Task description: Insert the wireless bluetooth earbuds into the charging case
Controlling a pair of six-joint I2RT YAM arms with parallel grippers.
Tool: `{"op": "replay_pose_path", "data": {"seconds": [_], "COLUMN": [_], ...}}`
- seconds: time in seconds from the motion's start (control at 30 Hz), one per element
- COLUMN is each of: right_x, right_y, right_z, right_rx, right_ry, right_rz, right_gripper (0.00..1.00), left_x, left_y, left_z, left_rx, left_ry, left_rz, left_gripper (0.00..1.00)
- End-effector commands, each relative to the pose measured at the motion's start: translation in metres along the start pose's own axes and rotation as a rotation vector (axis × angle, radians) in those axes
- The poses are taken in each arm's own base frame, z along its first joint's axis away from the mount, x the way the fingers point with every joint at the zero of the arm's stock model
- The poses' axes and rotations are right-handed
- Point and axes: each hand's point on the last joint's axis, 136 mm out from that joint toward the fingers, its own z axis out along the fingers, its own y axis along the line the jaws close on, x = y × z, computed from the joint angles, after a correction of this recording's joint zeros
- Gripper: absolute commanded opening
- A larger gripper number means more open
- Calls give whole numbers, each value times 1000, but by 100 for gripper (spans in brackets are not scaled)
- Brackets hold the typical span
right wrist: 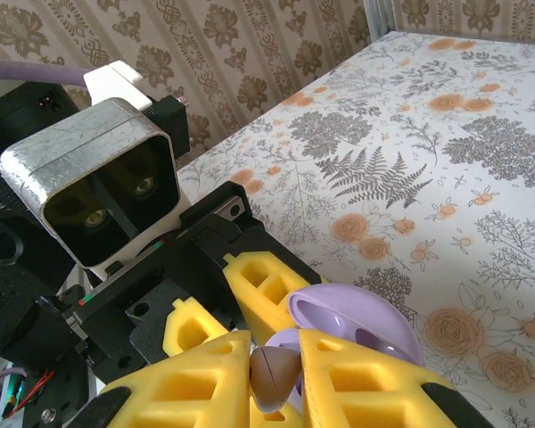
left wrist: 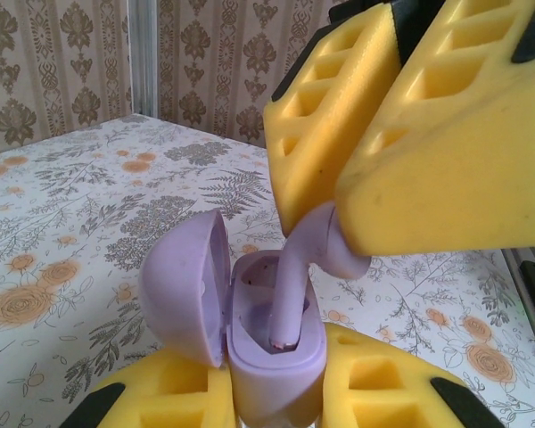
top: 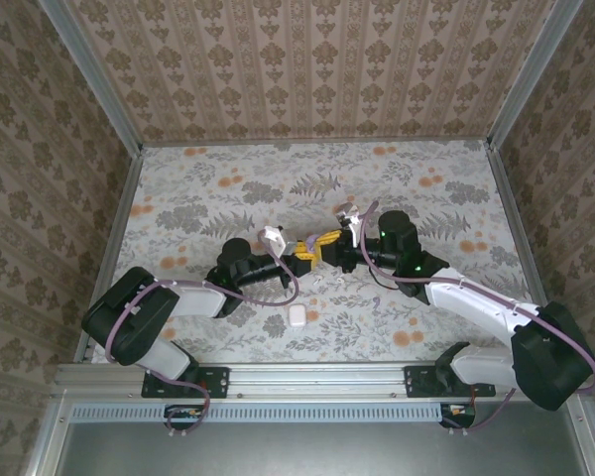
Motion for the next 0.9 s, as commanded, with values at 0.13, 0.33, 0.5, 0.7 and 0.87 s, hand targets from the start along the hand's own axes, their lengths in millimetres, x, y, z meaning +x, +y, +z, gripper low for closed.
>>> {"op": "replay_pose_path", "data": {"seconds": [0.13,0.33,0.5,0.7,0.87], "right_x": [-10,-14,-17,-19,-15], "right_y": [6,5,5,6,5], "right_z": [-1,0,1,2,-3], "right_rx": [1,10,8,3,26], "right_ry": [-5,-4,-3,9,36], "right_rz": [-18,-16,-10,-6,-11], "right_gripper": [18,18,17,17,17], "left_x": [-20,-13,1,10,13], "left_y": [-3,-4,-3,4,8], "left_z": [-1,-1,0,-4,-10], "left_rx": [-16,-31,-62,-120,-171], "left_ry": [-45,-2,63,105,121], "left_rz": [107,151,226,309,383], "left_gripper": [11,11,11,11,11]}}
